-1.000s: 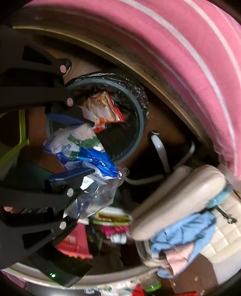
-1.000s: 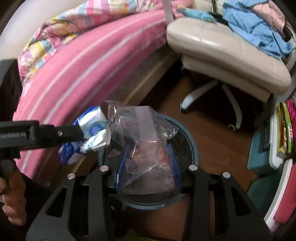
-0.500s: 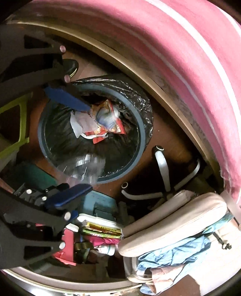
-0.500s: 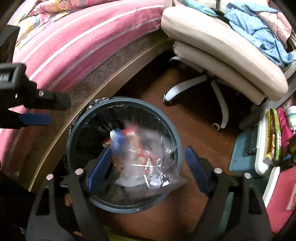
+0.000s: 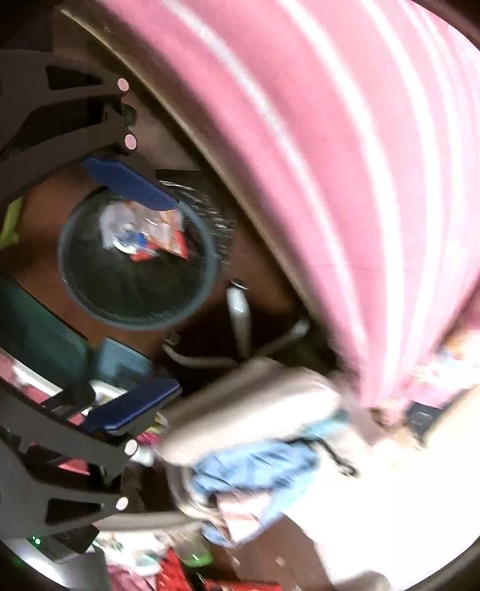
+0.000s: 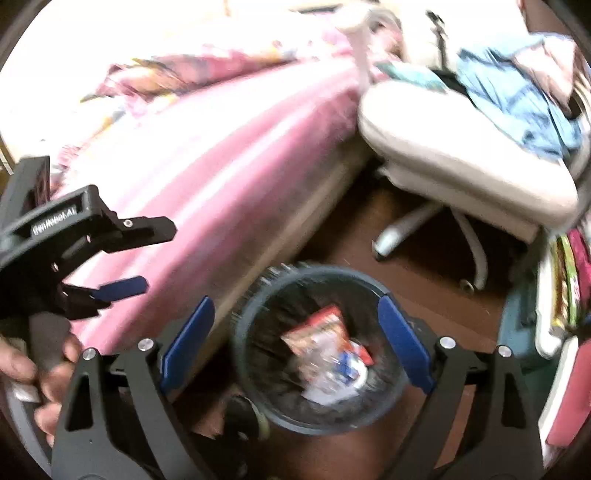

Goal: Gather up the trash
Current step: 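Open both tools to drop the plastic bag and wrapper into the bin, then grasp the pink clothespin with the left tool while the right tool grasps the last tissue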

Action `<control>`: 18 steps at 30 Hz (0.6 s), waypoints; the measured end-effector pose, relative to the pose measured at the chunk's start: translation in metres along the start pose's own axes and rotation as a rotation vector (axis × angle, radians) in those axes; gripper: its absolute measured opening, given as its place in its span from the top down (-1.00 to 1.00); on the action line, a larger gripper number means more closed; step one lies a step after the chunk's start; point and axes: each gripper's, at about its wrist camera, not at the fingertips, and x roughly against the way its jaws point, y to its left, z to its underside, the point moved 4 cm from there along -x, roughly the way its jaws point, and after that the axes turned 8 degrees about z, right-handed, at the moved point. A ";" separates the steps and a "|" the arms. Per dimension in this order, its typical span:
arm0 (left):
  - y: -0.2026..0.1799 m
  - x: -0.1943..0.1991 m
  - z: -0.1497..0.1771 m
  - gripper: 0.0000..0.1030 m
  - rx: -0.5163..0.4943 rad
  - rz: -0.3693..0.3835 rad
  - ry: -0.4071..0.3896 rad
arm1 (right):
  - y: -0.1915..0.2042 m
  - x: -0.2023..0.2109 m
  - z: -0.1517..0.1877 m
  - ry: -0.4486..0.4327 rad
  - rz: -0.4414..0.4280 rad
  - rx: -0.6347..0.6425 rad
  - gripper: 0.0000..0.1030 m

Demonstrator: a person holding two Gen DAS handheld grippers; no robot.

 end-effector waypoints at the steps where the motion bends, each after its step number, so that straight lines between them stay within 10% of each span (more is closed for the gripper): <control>1: -0.001 0.016 -0.003 -0.76 -0.002 0.024 -0.041 | 0.011 0.010 -0.007 -0.019 -0.021 0.012 -0.75; 9: 0.019 0.122 -0.023 -0.76 0.076 0.171 -0.214 | 0.103 0.058 -0.045 -0.116 -0.190 0.074 -0.79; 18: 0.135 0.235 -0.057 -0.77 0.146 -0.006 -0.395 | 0.240 0.061 -0.072 -0.147 -0.327 0.209 -0.88</control>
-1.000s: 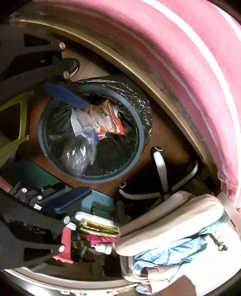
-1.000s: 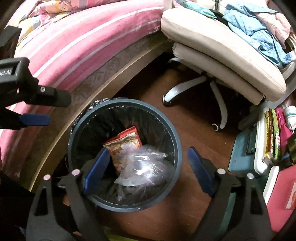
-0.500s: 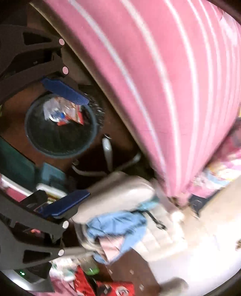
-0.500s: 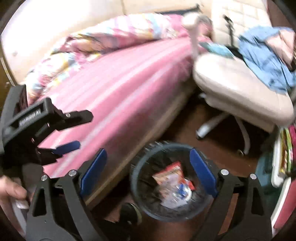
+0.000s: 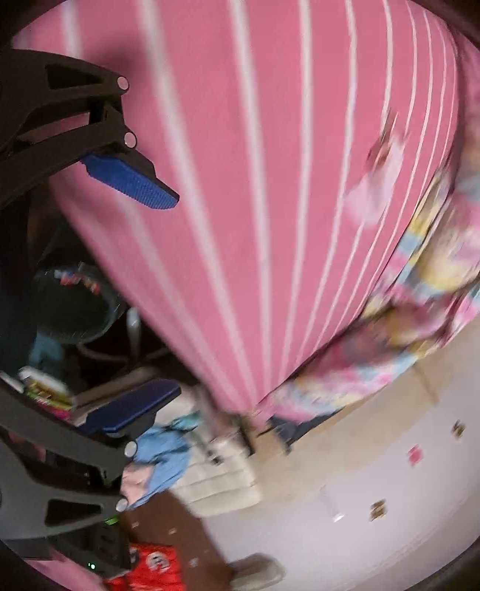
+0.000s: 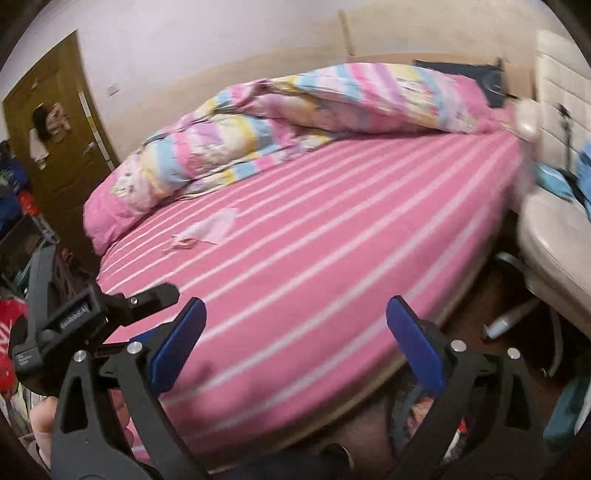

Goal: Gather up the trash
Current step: 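Grasp the pink clothespin with the left tool while the right tool grasps the last tissue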

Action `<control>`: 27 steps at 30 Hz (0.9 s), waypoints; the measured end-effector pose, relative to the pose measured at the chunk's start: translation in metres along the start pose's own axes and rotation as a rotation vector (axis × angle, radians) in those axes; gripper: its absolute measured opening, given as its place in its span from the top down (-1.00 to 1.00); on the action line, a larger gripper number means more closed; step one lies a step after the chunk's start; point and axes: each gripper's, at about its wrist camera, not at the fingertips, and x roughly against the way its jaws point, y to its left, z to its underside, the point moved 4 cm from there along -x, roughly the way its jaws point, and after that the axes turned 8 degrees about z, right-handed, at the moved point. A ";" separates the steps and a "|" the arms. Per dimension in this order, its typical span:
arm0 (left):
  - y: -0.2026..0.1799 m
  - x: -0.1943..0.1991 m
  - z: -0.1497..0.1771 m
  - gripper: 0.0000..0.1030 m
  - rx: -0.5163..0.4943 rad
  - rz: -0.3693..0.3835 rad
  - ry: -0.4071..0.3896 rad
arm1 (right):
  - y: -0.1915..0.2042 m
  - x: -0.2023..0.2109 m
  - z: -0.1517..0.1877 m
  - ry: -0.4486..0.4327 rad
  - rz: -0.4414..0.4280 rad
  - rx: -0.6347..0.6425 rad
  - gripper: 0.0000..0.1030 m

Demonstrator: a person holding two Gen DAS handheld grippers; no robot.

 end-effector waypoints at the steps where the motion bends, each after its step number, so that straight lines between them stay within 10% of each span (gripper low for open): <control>1: 0.011 0.003 -0.006 -0.77 0.007 -0.013 -0.010 | 0.011 -0.009 0.000 0.006 -0.013 0.012 -0.88; 11: 0.132 0.024 -0.073 -0.77 0.068 -0.156 -0.095 | 0.095 -0.111 -0.007 0.019 -0.059 0.050 -0.88; 27: 0.174 -0.036 -0.215 -0.76 -0.290 -0.332 0.020 | 0.153 -0.264 -0.061 0.088 -0.114 0.022 -0.88</control>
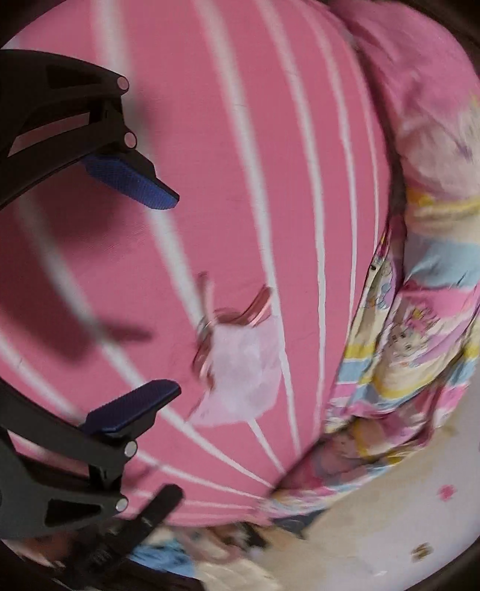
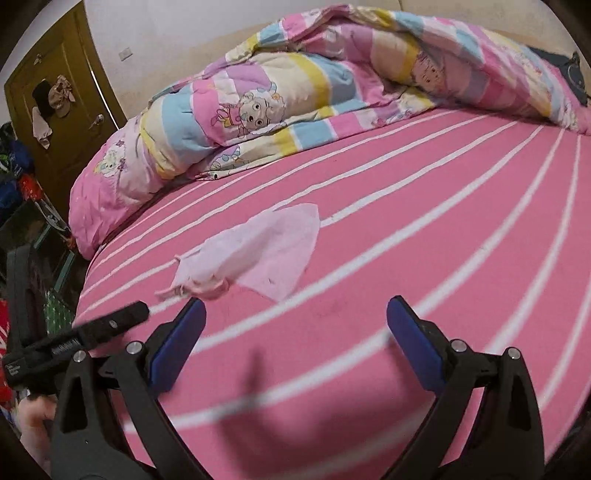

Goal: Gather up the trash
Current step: 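Grasp the pink clothespin with the left tool while the right tool grasps the last tissue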

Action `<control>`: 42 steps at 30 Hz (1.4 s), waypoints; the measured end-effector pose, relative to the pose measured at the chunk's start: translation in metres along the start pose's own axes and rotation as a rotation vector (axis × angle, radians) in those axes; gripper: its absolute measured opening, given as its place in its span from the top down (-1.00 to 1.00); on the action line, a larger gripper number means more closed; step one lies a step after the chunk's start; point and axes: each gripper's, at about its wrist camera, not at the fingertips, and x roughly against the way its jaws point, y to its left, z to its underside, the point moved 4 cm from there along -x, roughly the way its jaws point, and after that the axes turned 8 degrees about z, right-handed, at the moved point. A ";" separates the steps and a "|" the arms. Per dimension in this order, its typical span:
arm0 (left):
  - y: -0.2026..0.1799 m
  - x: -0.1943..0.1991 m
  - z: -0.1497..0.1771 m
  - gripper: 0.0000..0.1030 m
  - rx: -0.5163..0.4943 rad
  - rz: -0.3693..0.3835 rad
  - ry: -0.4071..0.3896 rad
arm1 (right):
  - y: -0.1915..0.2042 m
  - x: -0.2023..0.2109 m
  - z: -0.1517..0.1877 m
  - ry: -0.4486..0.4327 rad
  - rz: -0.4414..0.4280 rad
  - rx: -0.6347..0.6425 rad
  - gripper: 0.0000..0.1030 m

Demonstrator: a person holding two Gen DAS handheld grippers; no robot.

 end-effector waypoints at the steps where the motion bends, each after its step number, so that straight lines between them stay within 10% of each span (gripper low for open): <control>1: 0.003 -0.002 -0.004 -0.76 -0.012 0.002 0.004 | 0.002 -0.007 -0.004 0.002 -0.009 -0.008 -0.88; 11: -0.018 -0.035 -0.014 -0.74 -0.239 0.092 0.066 | -0.002 -0.056 -0.029 0.015 -0.033 -0.087 -0.88; 21: -0.025 -0.046 -0.016 0.13 -0.217 0.165 0.078 | -0.002 -0.089 -0.037 0.072 -0.033 -0.091 -0.66; 31: -0.032 -0.046 0.000 0.57 -0.263 0.122 0.154 | 0.008 -0.098 -0.034 0.097 0.003 0.004 -0.36; 39: -0.031 -0.044 0.003 0.60 -0.256 0.108 0.160 | 0.010 -0.100 -0.031 0.118 0.007 0.050 0.89; 42: -0.031 -0.043 0.001 0.61 -0.249 0.109 0.157 | 0.013 -0.097 -0.032 0.110 0.010 0.078 0.97</control>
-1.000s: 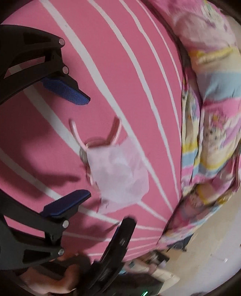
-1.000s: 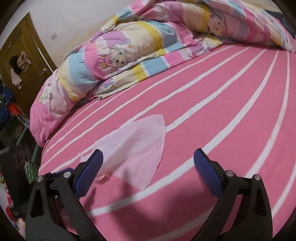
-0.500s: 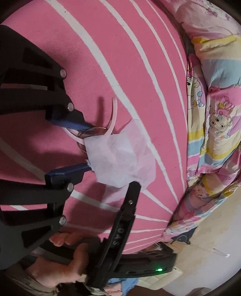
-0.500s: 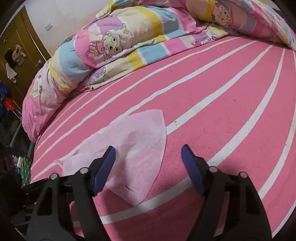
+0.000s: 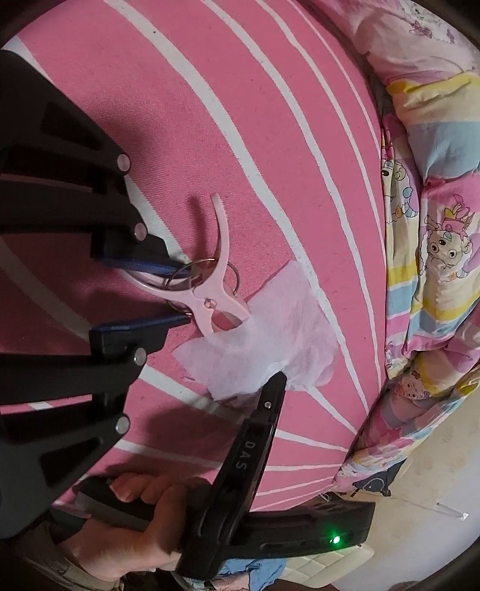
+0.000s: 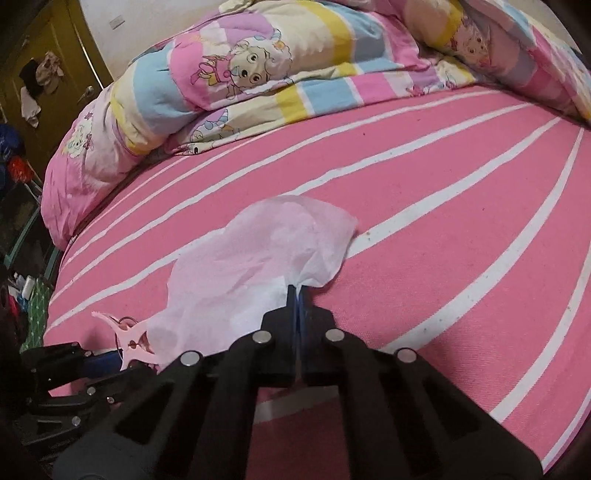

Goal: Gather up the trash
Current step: 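Grasp the pink clothespin with the left tool while the right tool grasps the last tissue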

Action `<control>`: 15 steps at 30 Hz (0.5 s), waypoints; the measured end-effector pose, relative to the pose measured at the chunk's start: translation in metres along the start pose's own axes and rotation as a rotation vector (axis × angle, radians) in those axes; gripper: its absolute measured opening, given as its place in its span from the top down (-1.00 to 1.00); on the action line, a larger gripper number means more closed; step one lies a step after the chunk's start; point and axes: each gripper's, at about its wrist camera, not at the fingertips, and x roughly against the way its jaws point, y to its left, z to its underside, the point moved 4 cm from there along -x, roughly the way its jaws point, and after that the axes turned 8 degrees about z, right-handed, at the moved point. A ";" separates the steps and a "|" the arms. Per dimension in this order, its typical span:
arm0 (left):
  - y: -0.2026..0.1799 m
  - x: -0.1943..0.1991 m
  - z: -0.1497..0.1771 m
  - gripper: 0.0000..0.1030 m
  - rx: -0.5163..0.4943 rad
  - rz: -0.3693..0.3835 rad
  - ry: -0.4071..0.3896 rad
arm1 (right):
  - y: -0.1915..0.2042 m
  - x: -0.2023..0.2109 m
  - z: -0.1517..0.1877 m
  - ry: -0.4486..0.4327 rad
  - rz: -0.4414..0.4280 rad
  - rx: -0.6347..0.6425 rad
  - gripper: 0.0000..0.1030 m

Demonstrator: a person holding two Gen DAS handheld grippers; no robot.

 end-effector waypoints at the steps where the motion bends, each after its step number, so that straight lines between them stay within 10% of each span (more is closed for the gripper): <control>1: 0.000 0.000 -0.001 0.62 0.002 0.001 -0.001 | 0.001 0.001 -0.001 -0.003 0.003 0.006 0.97; 15: -0.007 0.034 0.008 0.76 0.108 0.037 -0.106 | 0.007 0.059 0.000 -0.072 -0.018 0.014 0.97</control>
